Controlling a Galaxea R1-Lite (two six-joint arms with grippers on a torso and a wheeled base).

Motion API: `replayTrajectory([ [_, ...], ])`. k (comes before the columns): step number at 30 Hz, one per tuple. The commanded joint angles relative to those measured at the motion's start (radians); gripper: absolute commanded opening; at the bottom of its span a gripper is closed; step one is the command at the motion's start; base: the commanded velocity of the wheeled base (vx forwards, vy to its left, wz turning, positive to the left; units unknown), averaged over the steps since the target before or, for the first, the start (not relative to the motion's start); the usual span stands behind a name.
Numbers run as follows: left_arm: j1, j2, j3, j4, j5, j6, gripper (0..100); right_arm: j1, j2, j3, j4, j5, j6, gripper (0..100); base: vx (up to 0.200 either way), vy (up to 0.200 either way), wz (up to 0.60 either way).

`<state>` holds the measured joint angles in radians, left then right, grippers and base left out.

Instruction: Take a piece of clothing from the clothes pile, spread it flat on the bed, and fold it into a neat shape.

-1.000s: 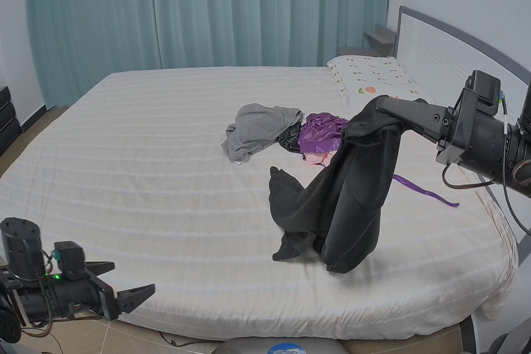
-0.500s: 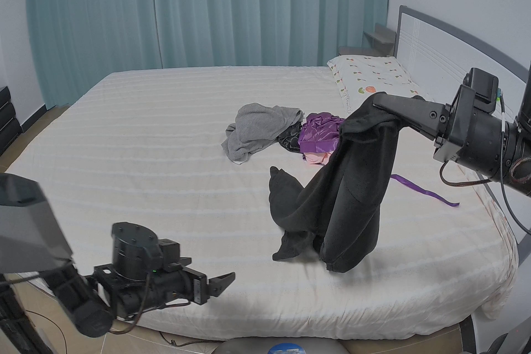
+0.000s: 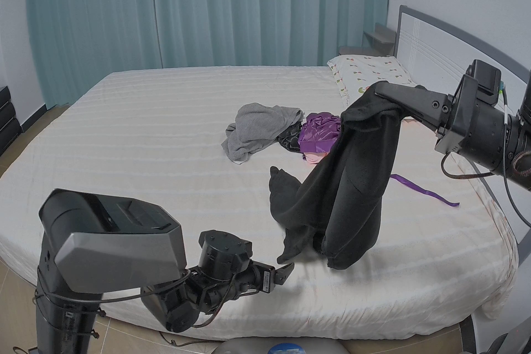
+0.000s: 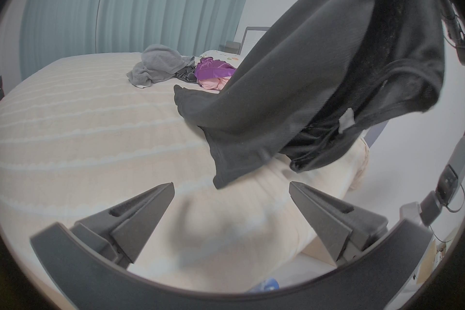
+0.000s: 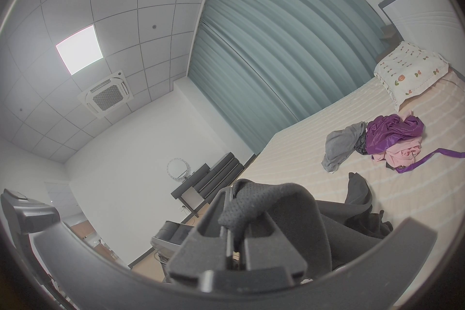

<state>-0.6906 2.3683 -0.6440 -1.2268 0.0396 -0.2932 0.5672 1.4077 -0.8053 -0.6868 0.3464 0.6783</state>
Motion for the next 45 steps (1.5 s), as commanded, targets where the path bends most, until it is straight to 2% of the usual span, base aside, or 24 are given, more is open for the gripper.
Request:
replayTrajectory([
  [1,-0.007,0.095,-0.138,0.05,0.002,-0.007,100,0.006,-0.003,-0.002,0.001,-0.017,-0.002,0,0.0,0.0,0.0],
  [6,-0.007,0.109,-0.154,0.043,-0.017,-0.006,100,0.01,-0.001,-0.005,0.001,-0.021,-0.002,0,0.0,0.0,0.0],
  [8,-0.007,0.127,-0.157,0.009,-0.093,-0.032,100,0.01,0.002,-0.009,0.001,-0.02,0.0,0,0.0,0.0,0.0],
  [10,-0.003,0.14,-0.166,0.0,-0.115,-0.047,100,0.01,0.004,-0.009,0.001,-0.021,0.0,0,0.0,0.0,0.0],
  [13,0.013,0.195,-0.233,-0.014,-0.101,-0.066,100,0.011,0.004,-0.008,0.0,-0.021,-0.002,0,0.0,0.0,0.0],
  [14,0.025,0.236,-0.299,-0.013,-0.064,-0.078,100,0.011,0.001,-0.009,0.001,-0.021,-0.002,0,0.0,0.0,0.0],
  [20,0.016,0.241,-0.353,0.04,-0.052,-0.084,100,0.008,0.004,-0.011,0.0,-0.021,0.0,0,0.0,0.0,0.0],
  [21,0.017,0.243,-0.373,0.061,-0.052,-0.087,0,0.008,0.004,-0.011,0.0,-0.021,0.0,0,0.0,0.0,0.0],
  [24,0.019,0.249,-0.388,0.064,-0.049,-0.09,0,0.006,0.004,-0.008,0.0,-0.021,0.0,0,0.0,0.0,0.0],
  [28,0.017,0.239,-0.336,0.078,-0.03,-0.083,0,-0.007,0.01,-0.005,0.0,-0.021,0.0,0,0.0,0.0,0.0],
  [33,0.039,0.155,-0.312,0.095,0.029,-0.093,0,-0.055,0.011,0.006,0.001,-0.015,0.006,0,0.0,0.0,0.0],
  [39,0.125,-0.119,-0.201,0.185,0.039,-0.103,0,-0.144,0.096,0.012,-0.003,-0.014,0.006,0,0.0,0.0,0.0],
  [40,0.125,-0.119,-0.201,0.185,0.039,-0.103,0,-0.144,0.096,0.012,-0.003,-0.014,0.006,0,0.0,0.0,0.0],
  [41,0.154,-0.221,-0.197,0.236,0.048,-0.119,0,-0.178,0.137,0.003,-0.011,-0.014,0.009,0,0.0,0.0,0.0],
  [44,0.186,-0.373,-0.217,0.311,0.123,-0.126,0,-0.237,0.218,-0.018,-0.066,-0.014,0.01,0,0.0,0.0,0.0],
  [45,0.186,-0.373,-0.217,0.311,0.123,-0.126,0,-0.237,0.218,-0.018,-0.066,-0.014,0.01,0,0.0,0.0,0.0],
])
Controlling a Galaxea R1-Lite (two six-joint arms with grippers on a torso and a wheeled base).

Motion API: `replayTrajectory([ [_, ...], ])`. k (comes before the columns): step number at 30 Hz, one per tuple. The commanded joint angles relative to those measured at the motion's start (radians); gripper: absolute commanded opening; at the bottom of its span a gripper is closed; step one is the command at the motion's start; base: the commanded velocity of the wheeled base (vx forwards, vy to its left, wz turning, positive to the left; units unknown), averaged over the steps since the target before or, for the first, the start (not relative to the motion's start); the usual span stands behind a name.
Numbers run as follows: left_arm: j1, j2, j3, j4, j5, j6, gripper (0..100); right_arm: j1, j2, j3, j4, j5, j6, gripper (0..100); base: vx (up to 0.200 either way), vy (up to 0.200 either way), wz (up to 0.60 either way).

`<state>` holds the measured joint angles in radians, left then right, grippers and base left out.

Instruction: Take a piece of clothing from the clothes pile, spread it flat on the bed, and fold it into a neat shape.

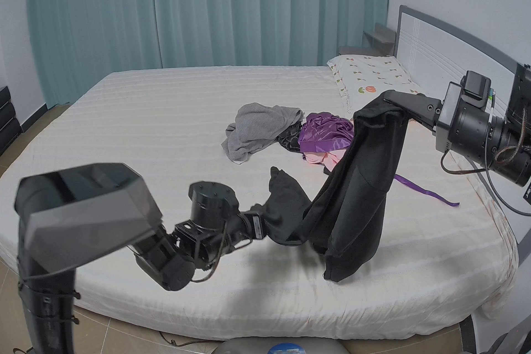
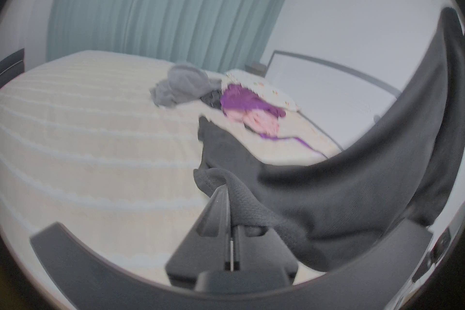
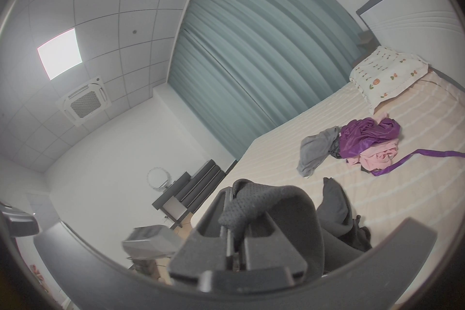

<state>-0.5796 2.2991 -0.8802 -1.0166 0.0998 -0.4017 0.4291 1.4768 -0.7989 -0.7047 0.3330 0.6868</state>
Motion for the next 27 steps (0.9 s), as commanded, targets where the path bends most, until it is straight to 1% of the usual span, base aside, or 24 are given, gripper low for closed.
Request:
replayTrajectory([
  [1,0.089,-0.4,-0.019,0.176,0.08,-0.022,0,-0.122,0.226,-0.063,-0.121,-0.019,0.0,0,0.0,0.0,0.0],
  [3,0.104,-0.475,-0.063,0.262,0.086,-0.043,0,-0.142,0.289,-0.117,-0.208,-0.065,0.003,0,0.0,0.0,0.0],
  [5,0.118,-0.526,-0.105,0.326,0.112,-0.083,0,-0.153,0.33,-0.186,-0.282,-0.13,0.003,0,0.0,0.0,0.0],
  [8,0.127,-0.567,-0.128,0.311,0.182,-0.137,0,-0.165,0.344,-0.275,-0.323,-0.212,-0.001,0,0.0,0.0,0.0],
  [10,0.129,-0.584,-0.115,0.296,0.187,-0.154,0,-0.165,0.333,-0.289,-0.318,-0.229,0.003,0,0.0,0.0,0.0],
  [13,0.129,-0.586,-0.079,0.293,0.19,-0.18,0,-0.145,0.333,-0.218,-0.309,-0.239,0.005,0,0.0,0.0,0.0],
  [14,0.127,-0.583,-0.045,0.294,0.19,-0.212,0,-0.116,0.33,-0.109,-0.32,-0.242,0.0,0,0.0,0.0,0.0],
  [15,0.124,-0.58,-0.022,0.294,0.19,-0.236,0,-0.098,0.332,-0.049,-0.323,-0.236,0.0,0,0.0,0.0,0.0],
  [18,0.112,-0.56,0.043,0.291,0.184,-0.296,0,-0.061,0.352,0.056,-0.341,-0.233,0.01,0,0.0,0.0,0.0],
  [22,0.081,-0.514,0.086,0.289,0.181,-0.356,0,-0.024,0.418,0.099,-0.354,-0.238,0.08,0,0.0,0.0,0.0],
  [23,0.081,-0.514,0.086,0.289,0.181,-0.356,0,-0.024,0.418,0.099,-0.354,-0.238,0.08,0,0.0,0.0,0.0],
  [24,0.067,-0.486,0.089,0.289,0.181,-0.394,0,-0.004,0.439,0.107,-0.363,-0.238,0.129,0,0.0,0.0,0.0],
  [25,0.066,-0.475,0.09,0.291,0.179,-0.411,0,0.003,0.451,0.109,-0.366,-0.236,0.149,0,0.0,0.0,0.0],
  [27,0.061,-0.454,0.106,0.288,0.178,-0.431,0,0.013,0.462,0.109,-0.365,-0.235,0.163,0,0.0,0.0,0.0],
])
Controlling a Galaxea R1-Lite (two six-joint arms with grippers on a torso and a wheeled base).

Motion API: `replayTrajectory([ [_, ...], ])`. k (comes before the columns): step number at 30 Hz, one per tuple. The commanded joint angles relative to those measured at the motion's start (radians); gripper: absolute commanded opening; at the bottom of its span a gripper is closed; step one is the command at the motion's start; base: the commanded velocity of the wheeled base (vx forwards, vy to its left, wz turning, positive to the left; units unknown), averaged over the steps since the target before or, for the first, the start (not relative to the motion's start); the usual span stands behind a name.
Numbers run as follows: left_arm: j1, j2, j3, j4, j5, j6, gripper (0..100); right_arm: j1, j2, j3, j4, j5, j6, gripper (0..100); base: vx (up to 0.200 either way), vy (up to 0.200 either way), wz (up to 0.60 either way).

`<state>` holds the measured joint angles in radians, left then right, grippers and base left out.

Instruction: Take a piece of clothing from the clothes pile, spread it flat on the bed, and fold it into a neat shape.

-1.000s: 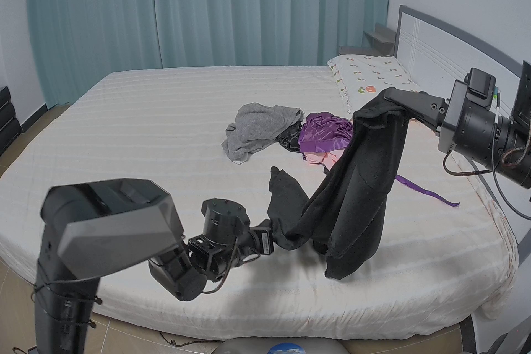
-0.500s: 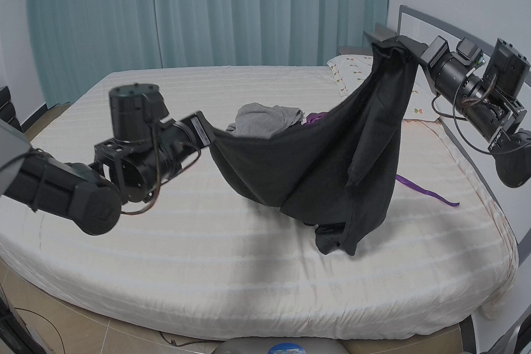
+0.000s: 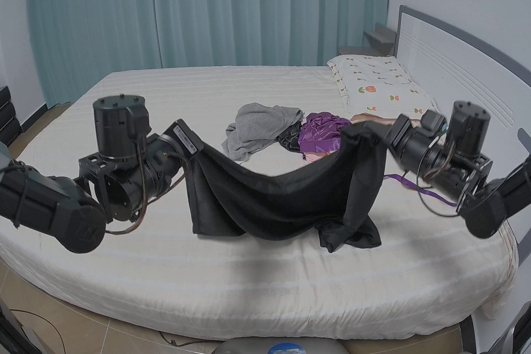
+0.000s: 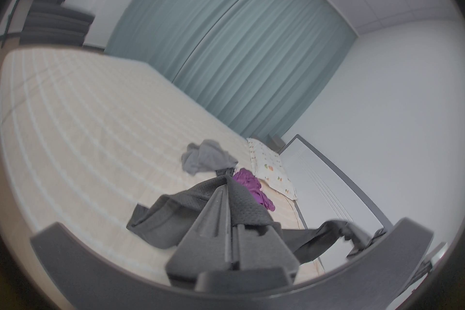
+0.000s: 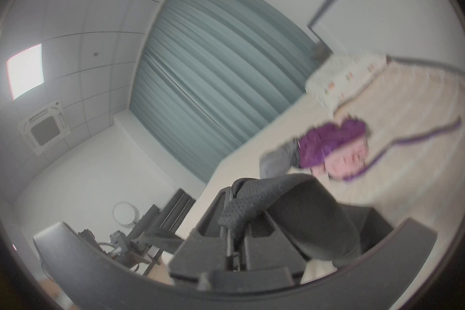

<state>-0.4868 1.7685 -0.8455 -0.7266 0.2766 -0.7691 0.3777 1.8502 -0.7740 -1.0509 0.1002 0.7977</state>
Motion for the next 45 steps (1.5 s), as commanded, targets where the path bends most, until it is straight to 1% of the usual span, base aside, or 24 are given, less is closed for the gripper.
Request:
replayTrajectory([
  [1,-0.035,0.085,0.08,-0.002,-0.004,-0.067,0,0.069,0.09,0.084,-0.018,-0.002,0.054,0,0.0,0.0,0.0],
  [7,-0.059,0.081,0.109,-0.001,-0.013,-0.075,0,0.101,0.083,0.09,-0.018,-0.007,0.054,0,0.0,0.0,0.0],
  [14,-0.052,0.124,0.157,-0.016,-0.034,-0.099,0,0.099,0.109,0.099,-0.018,-0.014,0.049,0,0.0,0.0,0.0],
  [17,-0.056,0.134,0.221,-0.103,-0.056,-0.116,0,0.089,0.095,0.11,-0.011,-0.014,0.04,0,0.0,0.0,0.0],
  [20,-0.058,0.138,0.244,-0.142,-0.054,-0.119,0,0.098,0.096,0.162,-0.021,-0.014,0.038,0,0.0,0.0,0.0],
  [23,-0.059,0.135,0.267,-0.146,-0.054,-0.121,0,0.107,0.092,0.225,-0.067,-0.008,0.048,0,-0.2,0.0,0.0],
  [26,-0.059,0.132,0.287,-0.146,-0.054,-0.137,0,0.113,0.112,0.277,-0.182,-0.002,0.048,0,-0.2,0.0,0.0],
  [28,-0.058,0.131,0.298,-0.149,-0.054,-0.153,0,0.116,0.122,0.291,-0.227,-0.005,0.046,0,-0.2,0.0,0.0],
  [34,-0.05,0.152,0.293,-0.169,-0.062,-0.219,0,0.115,0.113,0.3,-0.235,-0.004,0.044,0,-0.033,0.0,0.0],
  [38,-0.045,0.155,0.306,-0.243,-0.06,-0.225,0,0.115,0.119,0.3,-0.236,-0.004,0.044,0,0.0,0.0,0.0],
  [45,-0.044,0.147,0.313,-0.254,-0.063,-0.226,0,0.11,0.115,0.303,-0.242,-0.007,0.044,0,0.0,0.0,0.0],
])
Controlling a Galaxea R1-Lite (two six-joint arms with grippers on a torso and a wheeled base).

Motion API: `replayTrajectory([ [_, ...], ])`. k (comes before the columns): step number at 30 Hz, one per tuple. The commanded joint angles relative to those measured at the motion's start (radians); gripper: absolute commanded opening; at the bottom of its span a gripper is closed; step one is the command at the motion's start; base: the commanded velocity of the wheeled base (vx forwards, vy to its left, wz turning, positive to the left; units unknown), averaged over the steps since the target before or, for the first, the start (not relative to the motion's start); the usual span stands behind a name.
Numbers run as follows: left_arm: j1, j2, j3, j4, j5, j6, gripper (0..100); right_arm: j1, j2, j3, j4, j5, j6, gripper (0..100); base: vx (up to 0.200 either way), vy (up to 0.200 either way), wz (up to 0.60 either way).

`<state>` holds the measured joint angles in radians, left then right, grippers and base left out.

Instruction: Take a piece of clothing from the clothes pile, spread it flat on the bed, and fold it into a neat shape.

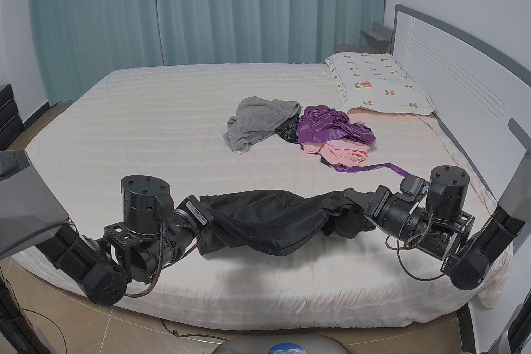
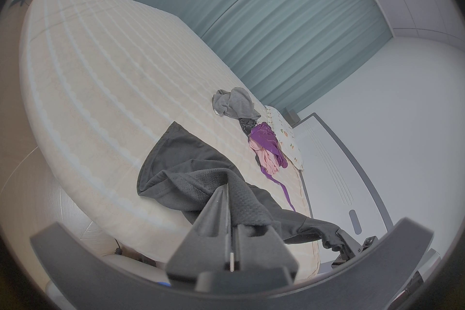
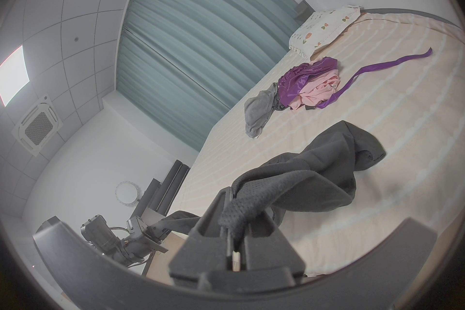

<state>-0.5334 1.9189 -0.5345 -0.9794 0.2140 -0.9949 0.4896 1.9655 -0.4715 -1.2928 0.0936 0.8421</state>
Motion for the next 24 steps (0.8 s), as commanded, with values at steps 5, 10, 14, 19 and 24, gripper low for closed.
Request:
replayTrajectory([
  [5,0.013,-0.008,0.004,-0.001,-0.001,-0.002,0,0.0,-0.002,0.001,-0.002,-0.008,-0.002,0,0.0,0.12,0.0],
  [10,0.013,-0.024,0.005,-0.001,-0.002,-0.001,0,-0.002,-0.014,-0.001,-0.002,-0.009,-0.003,0,0.0,0.2,0.0],
  [14,0.012,-0.046,0.005,0.001,-0.002,-0.001,0,-0.002,-0.017,-0.007,-0.003,-0.017,-0.005,0,0.0,0.2,0.0],
  [19,0.012,-0.052,0.005,0.001,-0.004,0.001,0,-0.006,-0.017,-0.012,-0.003,-0.041,-0.008,0,0.0,0.2,0.0],
  [24,0.012,-0.049,0.007,-0.001,-0.008,-0.002,0,-0.013,-0.013,-0.01,-0.005,-0.041,-0.015,0,0.0,0.2,0.0],
])
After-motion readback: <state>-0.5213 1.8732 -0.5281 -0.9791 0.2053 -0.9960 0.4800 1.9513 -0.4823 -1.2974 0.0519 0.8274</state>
